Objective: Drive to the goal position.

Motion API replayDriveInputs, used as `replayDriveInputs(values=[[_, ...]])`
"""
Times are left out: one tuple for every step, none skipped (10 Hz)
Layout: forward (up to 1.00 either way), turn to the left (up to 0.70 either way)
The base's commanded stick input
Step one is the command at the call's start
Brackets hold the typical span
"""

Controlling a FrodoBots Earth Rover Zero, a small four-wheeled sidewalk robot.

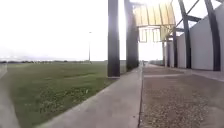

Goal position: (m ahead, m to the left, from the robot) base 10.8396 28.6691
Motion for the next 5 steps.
replayDriveInputs(values=[[-0.69, -0.26], [-0.69, -0.26], [-0.69, -0.26], [-0.69, -0.27], [-0.69, -0.28]])
